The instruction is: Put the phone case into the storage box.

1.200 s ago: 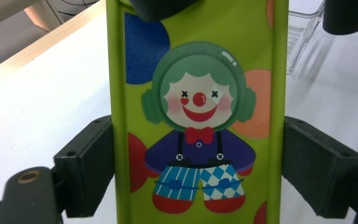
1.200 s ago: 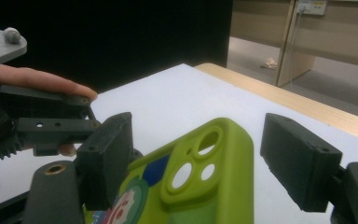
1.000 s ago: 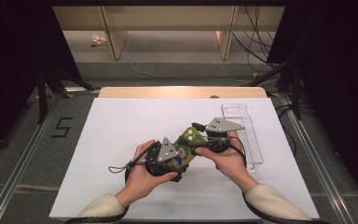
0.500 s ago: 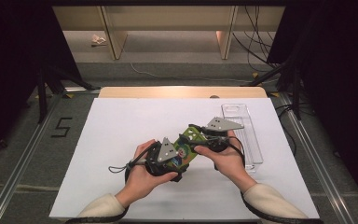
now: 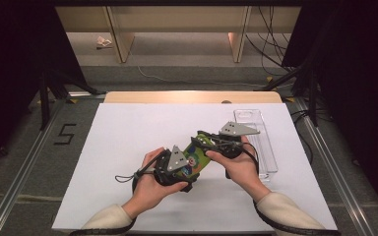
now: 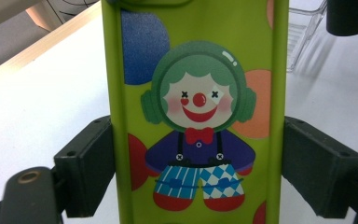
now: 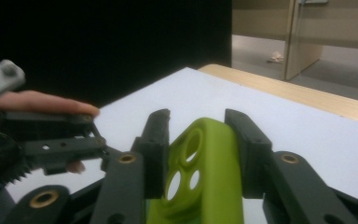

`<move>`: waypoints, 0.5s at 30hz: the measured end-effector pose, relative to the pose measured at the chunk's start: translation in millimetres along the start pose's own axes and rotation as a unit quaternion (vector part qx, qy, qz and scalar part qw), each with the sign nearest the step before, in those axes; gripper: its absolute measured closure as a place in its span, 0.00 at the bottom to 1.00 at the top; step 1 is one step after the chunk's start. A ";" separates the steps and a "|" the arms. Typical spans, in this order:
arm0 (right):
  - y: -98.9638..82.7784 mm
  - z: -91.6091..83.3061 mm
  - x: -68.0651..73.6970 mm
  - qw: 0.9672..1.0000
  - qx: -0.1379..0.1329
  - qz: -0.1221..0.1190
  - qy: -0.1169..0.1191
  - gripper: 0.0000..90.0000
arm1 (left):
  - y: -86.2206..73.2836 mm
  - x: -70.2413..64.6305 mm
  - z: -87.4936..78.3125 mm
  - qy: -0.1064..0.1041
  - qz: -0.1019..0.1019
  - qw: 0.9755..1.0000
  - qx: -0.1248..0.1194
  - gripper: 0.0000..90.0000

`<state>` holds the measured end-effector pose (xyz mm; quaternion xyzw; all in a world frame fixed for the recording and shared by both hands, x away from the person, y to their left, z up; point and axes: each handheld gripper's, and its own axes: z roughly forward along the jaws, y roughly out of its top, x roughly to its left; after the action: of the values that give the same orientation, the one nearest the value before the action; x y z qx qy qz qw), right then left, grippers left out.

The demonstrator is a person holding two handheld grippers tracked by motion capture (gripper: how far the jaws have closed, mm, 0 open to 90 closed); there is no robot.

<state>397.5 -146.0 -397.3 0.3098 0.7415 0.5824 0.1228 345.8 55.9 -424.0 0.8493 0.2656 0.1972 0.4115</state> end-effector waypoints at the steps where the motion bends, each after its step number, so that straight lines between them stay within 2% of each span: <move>1: 0.0 0.0 -0.2 1.000 -0.003 0.004 0.005 0.74 | -0.3 -0.1 0.5 0.000 0.000 1.000 0.002 0.18; 7: 3.2 -0.2 3.4 0.999 -0.014 0.015 0.033 0.84 | -1.0 -1.2 3.4 -0.003 -0.001 1.000 0.006 0.18; 12: 7.2 0.2 12.4 0.999 -0.003 -0.012 0.038 0.86 | -2.0 -1.7 4.7 -0.001 0.003 1.000 0.007 0.18; 15: 8.0 0.3 13.4 0.999 -0.001 -0.016 0.037 0.86 | -2.1 -1.7 5.4 -0.003 0.001 1.000 0.005 0.18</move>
<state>389.7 -136.6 -387.5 0.2763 0.7500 0.5918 0.1047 346.9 52.7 -429.0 0.8521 0.2645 0.1936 0.4081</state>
